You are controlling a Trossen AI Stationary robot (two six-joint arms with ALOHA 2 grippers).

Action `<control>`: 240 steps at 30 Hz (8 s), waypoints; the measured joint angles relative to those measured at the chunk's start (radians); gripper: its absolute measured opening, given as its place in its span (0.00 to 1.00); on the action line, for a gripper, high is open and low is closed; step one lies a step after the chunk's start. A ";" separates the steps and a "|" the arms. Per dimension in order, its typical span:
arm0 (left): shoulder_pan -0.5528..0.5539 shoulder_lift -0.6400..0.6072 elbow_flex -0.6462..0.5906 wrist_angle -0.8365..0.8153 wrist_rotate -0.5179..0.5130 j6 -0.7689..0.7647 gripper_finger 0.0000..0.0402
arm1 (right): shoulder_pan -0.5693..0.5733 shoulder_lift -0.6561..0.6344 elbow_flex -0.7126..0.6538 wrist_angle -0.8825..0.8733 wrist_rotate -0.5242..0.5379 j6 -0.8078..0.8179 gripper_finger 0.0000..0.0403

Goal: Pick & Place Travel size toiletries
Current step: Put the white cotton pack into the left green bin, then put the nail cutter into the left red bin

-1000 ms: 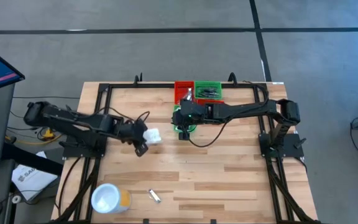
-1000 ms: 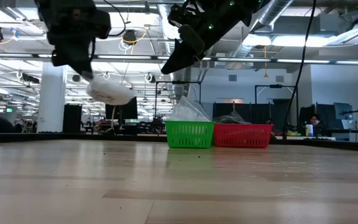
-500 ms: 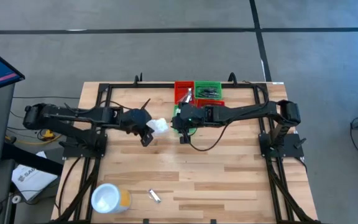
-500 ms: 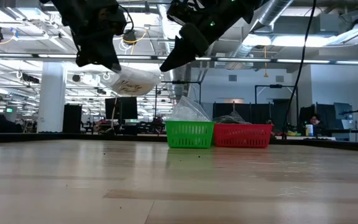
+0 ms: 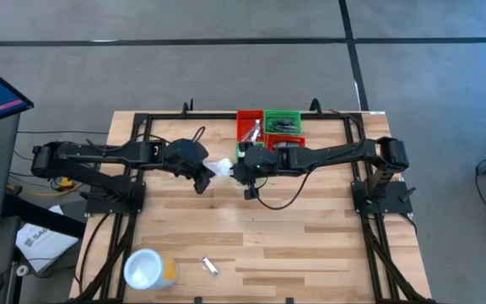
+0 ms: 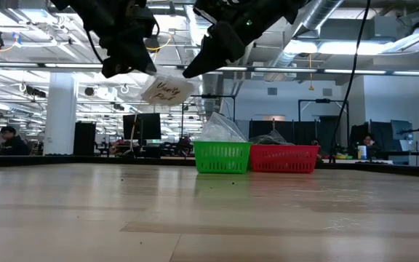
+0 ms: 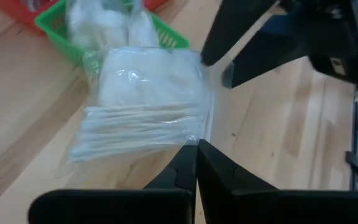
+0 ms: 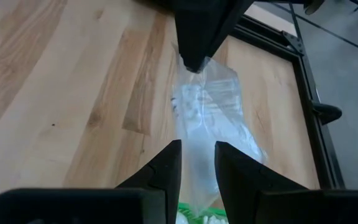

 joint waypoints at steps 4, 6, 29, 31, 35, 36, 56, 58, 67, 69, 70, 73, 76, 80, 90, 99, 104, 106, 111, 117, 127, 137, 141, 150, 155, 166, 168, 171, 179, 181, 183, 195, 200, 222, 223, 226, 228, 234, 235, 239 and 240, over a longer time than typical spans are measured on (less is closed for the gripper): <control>0.000 0.000 0.000 0.019 0.001 0.007 0.00 | 0.000 0.000 0.000 0.000 0.000 0.000 0.22; 0.000 0.000 0.000 0.029 0.001 0.011 0.00 | 0.000 0.000 0.000 0.000 0.000 -0.005 0.22; 0.000 0.000 0.000 0.095 0.023 0.040 0.00 | -0.003 0.000 0.000 -0.010 0.009 0.016 0.01; 0.000 0.000 0.000 0.104 0.021 0.059 0.00 | -0.003 0.000 0.000 -0.011 0.011 0.019 0.01; 0.000 0.000 0.000 0.107 -0.003 0.080 0.00 | -0.007 0.000 0.000 -0.010 0.012 0.019 0.00; 0.000 0.000 0.000 0.108 -0.007 0.080 0.01 | -0.009 0.000 0.000 -0.011 0.012 0.020 0.00; 0.000 0.000 0.000 0.109 -0.050 0.112 0.08 | -0.029 -0.046 -0.001 -0.240 0.011 0.100 0.00; 0.000 0.000 -0.001 0.109 -0.052 0.112 0.08 | -0.029 -0.068 0.000 -0.252 0.009 0.116 0.00; -0.001 0.000 -0.001 0.112 -0.052 0.111 0.08 | -0.055 -0.116 0.000 -0.387 0.011 0.192 0.00; -0.001 0.000 -0.002 0.113 -0.052 0.123 0.08 | -0.071 -0.111 -0.002 -0.390 0.011 0.195 0.00; -0.001 0.000 -0.002 0.113 -0.052 0.128 0.08 | -0.078 -0.108 -0.006 -0.385 0.011 0.195 0.00; -0.002 0.000 -0.002 0.113 -0.052 0.129 0.08 | -0.105 -0.089 -0.018 -0.379 0.014 0.195 0.00; -0.002 0.000 -0.002 0.113 -0.052 0.130 0.08 | -0.133 -0.080 -0.025 -0.369 0.033 0.195 0.00; -0.002 0.000 -0.002 0.113 -0.052 0.130 0.08 | -0.171 -0.075 -0.049 -0.371 0.035 0.196 0.00; -0.002 0.000 -0.002 0.119 -0.052 0.130 0.08 | -0.227 -0.044 -0.051 -0.313 0.038 0.171 0.00; -0.002 0.000 -0.002 0.130 -0.052 0.154 0.08 | -0.226 0.035 -0.052 -0.281 0.038 0.157 0.00; -0.002 0.000 -0.002 0.133 -0.052 0.155 0.08 | -0.233 0.035 -0.051 -0.268 0.046 0.157 0.00; -0.002 0.000 -0.002 0.134 -0.052 0.155 0.08 | -0.240 0.030 -0.051 -0.264 0.071 0.159 0.00; -0.002 0.000 -0.002 0.134 -0.052 0.155 0.08 | -0.248 0.026 -0.051 -0.260 0.084 0.176 0.00; -0.002 0.000 -0.002 0.134 -0.052 0.156 0.08 | -0.216 0.035 -0.052 -0.265 0.077 0.182 0.01; -0.002 0.000 -0.002 0.134 -0.052 0.155 0.08 | -0.207 0.035 -0.051 -0.256 0.080 0.167 0.08; -0.002 0.000 -0.002 0.134 -0.052 0.156 0.08 | -0.216 0.032 -0.051 -0.262 0.080 0.172 0.28; -0.002 0.000 -0.002 0.134 -0.052 0.156 0.08 | -0.210 0.032 -0.020 -0.321 0.080 0.166 0.36; -0.020 0.000 -0.004 0.128 0.012 0.200 0.08 | -0.189 0.031 0.047 -0.357 0.080 0.160 0.45; -0.077 0.000 -0.004 0.127 0.037 0.253 0.08 | -0.168 0.031 0.074 -0.398 0.080 0.164 0.46; -0.274 0.004 -0.049 0.125 0.034 0.346 0.08 | -0.095 0.031 0.122 -0.465 0.080 0.195 0.42; -0.305 0.004 -0.073 0.133 0.024 0.346 0.08 | -0.079 0.031 0.129 -0.499 0.080 0.195 0.42; -0.346 0.004 -0.112 0.138 -0.004 0.338 0.10 | -0.053 0.031 0.131 -0.513 0.080 0.202 0.41; -0.425 0.004 -0.228 0.257 -0.026 0.337 0.20 | -0.007 0.031 0.131 -0.535 0.079 0.266 0.41; -0.438 0.004 -0.261 0.284 -0.026 0.339 0.23 | 0.000 0.031 0.131 -0.535 0.080 0.281 0.41; -0.447 0.004 -0.284 0.312 -0.026 0.339 0.27 | 0.001 0.031 0.131 -0.535 0.080 0.295 0.41; -0.457 0.004 -0.421 0.481 -0.025 0.339 0.46 | 0.000 0.031 0.131 -0.534 0.080 0.344 0.41; -0.487 0.004 -0.474 0.588 -0.021 0.372 0.51 | 0.000 0.031 0.131 -0.533 0.080 0.344 0.40; -0.555 0.247 -0.497 0.834 0.015 0.583 0.54 | -0.002 0.031 0.131 -0.530 0.080 0.378 0.39; -0.555 0.266 -0.497 0.860 0.032 0.596 0.54 | -0.002 0.031 0.131 -0.530 0.080 0.378 0.39; -0.556 0.315 -0.497 0.910 0.066 0.622 0.54 | -0.002 0.031 0.131 -0.530 0.080 0.378 0.39; -0.556 0.337 -0.497 0.937 0.079 0.636 0.54 | -0.002 0.031 0.131 -0.530 0.080 0.378 0.39; -0.556 0.379 -0.497 1.013 0.121 0.656 0.53 | -0.002 0.031 0.131 -0.529 0.079 0.378 0.38; -0.556 0.386 -0.497 1.027 0.134 0.658 0.53 | -0.002 0.032 0.131 -0.529 0.080 0.378 0.38; -0.556 0.420 -0.489 1.057 0.165 0.661 0.53 | -0.002 0.032 0.131 -0.529 0.080 0.378 0.38; -0.556 0.432 -0.484 1.058 0.168 0.661 0.53 | -0.002 0.032 0.131 -0.528 0.080 0.378 0.38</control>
